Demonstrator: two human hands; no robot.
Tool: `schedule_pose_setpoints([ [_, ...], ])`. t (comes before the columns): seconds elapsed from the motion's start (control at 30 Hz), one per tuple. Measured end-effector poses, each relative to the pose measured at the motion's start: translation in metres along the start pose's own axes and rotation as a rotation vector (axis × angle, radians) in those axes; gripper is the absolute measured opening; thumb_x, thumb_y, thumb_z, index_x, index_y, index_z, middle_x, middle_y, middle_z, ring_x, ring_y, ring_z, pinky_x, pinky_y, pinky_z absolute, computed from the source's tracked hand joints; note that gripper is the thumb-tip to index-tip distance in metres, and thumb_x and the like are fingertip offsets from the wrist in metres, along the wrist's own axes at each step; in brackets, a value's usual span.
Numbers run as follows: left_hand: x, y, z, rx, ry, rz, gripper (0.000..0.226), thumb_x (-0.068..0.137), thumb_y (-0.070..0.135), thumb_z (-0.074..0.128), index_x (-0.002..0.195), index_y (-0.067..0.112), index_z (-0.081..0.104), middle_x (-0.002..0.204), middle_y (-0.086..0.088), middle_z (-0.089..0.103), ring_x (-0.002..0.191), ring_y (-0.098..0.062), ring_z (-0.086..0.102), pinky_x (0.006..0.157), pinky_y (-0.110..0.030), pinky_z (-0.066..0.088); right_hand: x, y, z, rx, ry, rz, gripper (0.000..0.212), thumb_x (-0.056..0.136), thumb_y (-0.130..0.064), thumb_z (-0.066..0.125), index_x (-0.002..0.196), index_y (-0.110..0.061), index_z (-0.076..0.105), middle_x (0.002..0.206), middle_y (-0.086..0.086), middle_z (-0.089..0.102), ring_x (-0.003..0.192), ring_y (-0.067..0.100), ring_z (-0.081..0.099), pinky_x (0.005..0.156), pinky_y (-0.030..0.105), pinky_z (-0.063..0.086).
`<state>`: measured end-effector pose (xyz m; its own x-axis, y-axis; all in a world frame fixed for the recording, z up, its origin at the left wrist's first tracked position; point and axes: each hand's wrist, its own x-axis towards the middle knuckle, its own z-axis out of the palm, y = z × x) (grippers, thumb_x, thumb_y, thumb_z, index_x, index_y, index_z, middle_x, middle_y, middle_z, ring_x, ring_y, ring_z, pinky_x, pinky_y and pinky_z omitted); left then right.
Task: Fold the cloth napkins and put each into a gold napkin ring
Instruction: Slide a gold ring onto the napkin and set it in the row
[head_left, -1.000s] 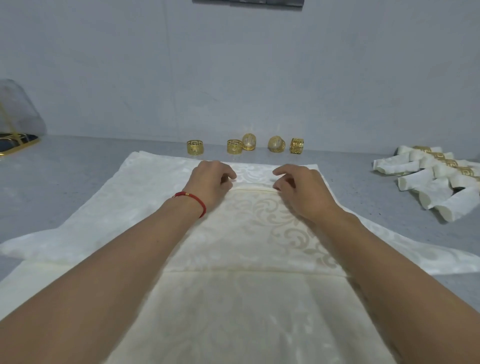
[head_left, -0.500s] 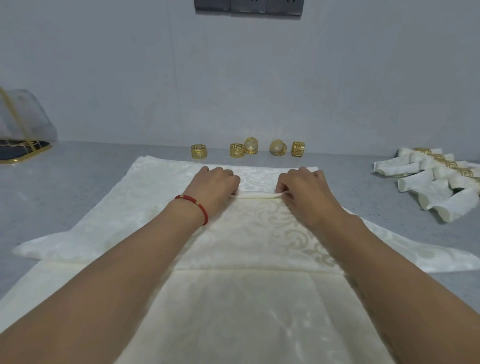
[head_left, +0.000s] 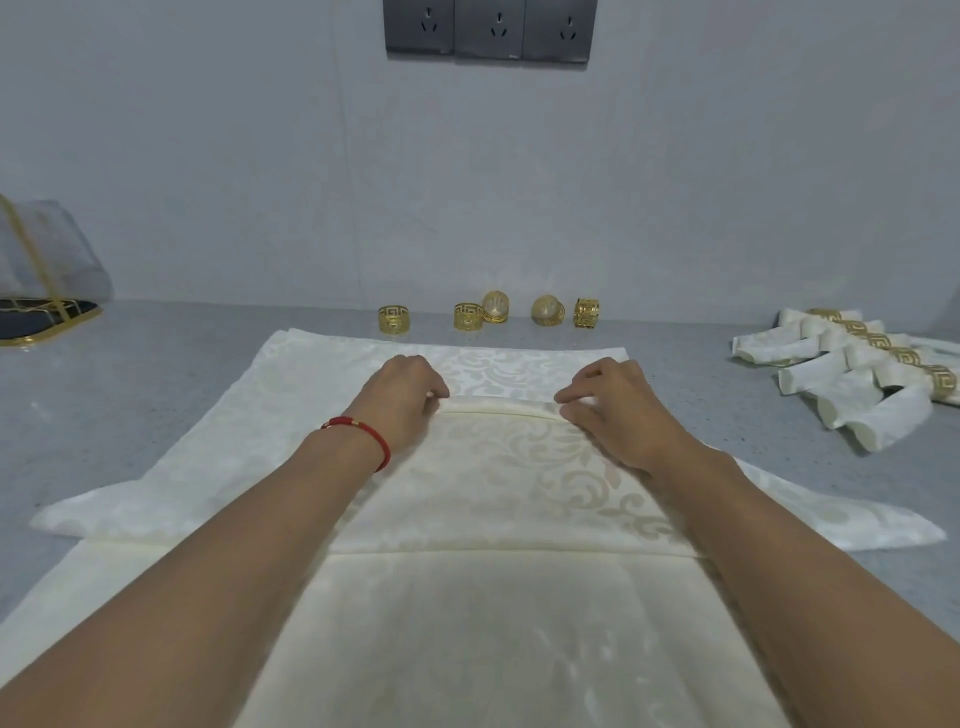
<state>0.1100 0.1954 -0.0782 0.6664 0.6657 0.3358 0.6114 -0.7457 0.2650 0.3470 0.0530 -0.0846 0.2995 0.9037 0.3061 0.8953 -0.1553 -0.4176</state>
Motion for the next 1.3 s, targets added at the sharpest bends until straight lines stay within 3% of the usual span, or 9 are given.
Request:
schedule_pose_setpoints([
  [0.13, -0.004, 0.006, -0.005, 0.177, 0.021, 0.042, 0.022, 0.088, 0.001, 0.055, 0.096, 0.021, 0.059, 0.099, 0.002, 0.062, 0.098, -0.024, 0.055, 0.084, -0.037, 0.043, -0.003, -0.006, -0.010, -0.138, 0.001, -0.091, 0.003, 0.097, -0.023, 0.067, 0.095, -0.023, 0.069, 0.093, -0.011, 0.069, 0.096, 0.015, 0.061, 0.092, 0.040, 0.045],
  [0.27, -0.008, 0.011, -0.009, 0.298, 0.067, 0.145, 0.027, 0.081, -0.003, 0.055, 0.091, 0.023, 0.054, 0.095, 0.002, 0.060, 0.090, -0.026, 0.057, 0.074, -0.032, 0.032, -0.011, -0.015, -0.015, -0.170, 0.047, -0.155, 0.021, 0.087, -0.005, 0.059, 0.088, -0.026, 0.062, 0.087, -0.012, 0.062, 0.081, 0.009, 0.056, 0.069, 0.030, 0.048],
  [0.47, -0.008, 0.013, -0.028, 0.243, -0.173, 0.108, 0.030, 0.081, 0.003, 0.057, 0.085, 0.033, 0.057, 0.093, 0.014, 0.060, 0.090, -0.014, 0.059, 0.081, -0.031, 0.047, -0.008, -0.018, -0.027, -0.182, -0.160, -0.135, 0.023, 0.086, -0.003, 0.061, 0.096, -0.021, 0.071, 0.099, -0.009, 0.068, 0.094, 0.013, 0.063, 0.081, 0.037, 0.055],
  [0.6, -0.006, 0.005, -0.029, 0.070, -0.125, -0.007, 0.019, 0.087, 0.014, 0.061, 0.090, 0.031, 0.069, 0.088, 0.008, 0.064, 0.087, -0.020, 0.063, 0.081, -0.036, 0.055, -0.008, -0.011, -0.022, -0.079, -0.044, -0.120, 0.012, 0.094, -0.021, 0.064, 0.089, -0.024, 0.075, 0.088, -0.012, 0.070, 0.084, 0.007, 0.063, 0.080, 0.038, 0.056],
  [0.77, -0.004, 0.003, -0.027, 0.089, -0.203, -0.031, 0.021, 0.092, 0.017, 0.065, 0.112, 0.020, 0.070, 0.099, 0.004, 0.056, 0.101, -0.020, 0.058, 0.089, -0.030, 0.048, -0.009, 0.003, -0.015, 0.004, -0.076, -0.144, 0.021, 0.099, -0.027, 0.067, 0.118, -0.023, 0.073, 0.116, -0.008, 0.060, 0.106, 0.009, 0.054, 0.088, 0.026, 0.041],
  [0.9, -0.007, 0.010, -0.029, 0.174, -0.161, 0.010, 0.008, 0.092, 0.016, 0.060, 0.095, 0.024, 0.060, 0.099, 0.008, 0.054, 0.100, -0.017, 0.052, 0.085, -0.033, 0.045, -0.010, -0.001, -0.016, 0.008, -0.038, -0.158, 0.003, 0.097, -0.021, 0.068, 0.095, -0.021, 0.070, 0.092, -0.013, 0.066, 0.088, 0.006, 0.061, 0.075, 0.027, 0.046],
  [1.1, -0.014, 0.020, -0.039, 0.348, -0.195, 0.164, 0.031, 0.083, -0.002, 0.053, 0.086, 0.029, 0.048, 0.089, 0.012, 0.051, 0.089, -0.017, 0.054, 0.072, -0.030, 0.034, -0.010, -0.010, -0.021, -0.120, -0.061, -0.216, 0.017, 0.087, -0.007, 0.068, 0.081, -0.022, 0.062, 0.083, -0.009, 0.064, 0.084, 0.014, 0.060, 0.074, 0.040, 0.053],
  [1.2, -0.017, 0.023, -0.047, 0.309, -0.349, 0.120, 0.036, 0.081, -0.005, 0.052, 0.090, 0.030, 0.054, 0.102, 0.007, 0.057, 0.095, -0.021, 0.059, 0.078, -0.033, 0.048, -0.007, -0.015, -0.030, -0.162, -0.182, -0.197, 0.016, 0.082, -0.003, 0.066, 0.082, -0.019, 0.066, 0.089, -0.009, 0.063, 0.088, 0.015, 0.060, 0.077, 0.038, 0.053],
  [1.3, -0.016, 0.022, -0.053, 0.198, -0.341, 0.048, 0.023, 0.088, 0.009, 0.059, 0.092, 0.029, 0.069, 0.102, 0.006, 0.064, 0.093, -0.020, 0.063, 0.086, -0.036, 0.055, -0.010, -0.012, -0.033, -0.067, -0.209, -0.158, 0.012, 0.086, -0.015, 0.069, 0.082, -0.025, 0.073, 0.091, -0.013, 0.067, 0.085, 0.005, 0.063, 0.077, 0.029, 0.056],
])
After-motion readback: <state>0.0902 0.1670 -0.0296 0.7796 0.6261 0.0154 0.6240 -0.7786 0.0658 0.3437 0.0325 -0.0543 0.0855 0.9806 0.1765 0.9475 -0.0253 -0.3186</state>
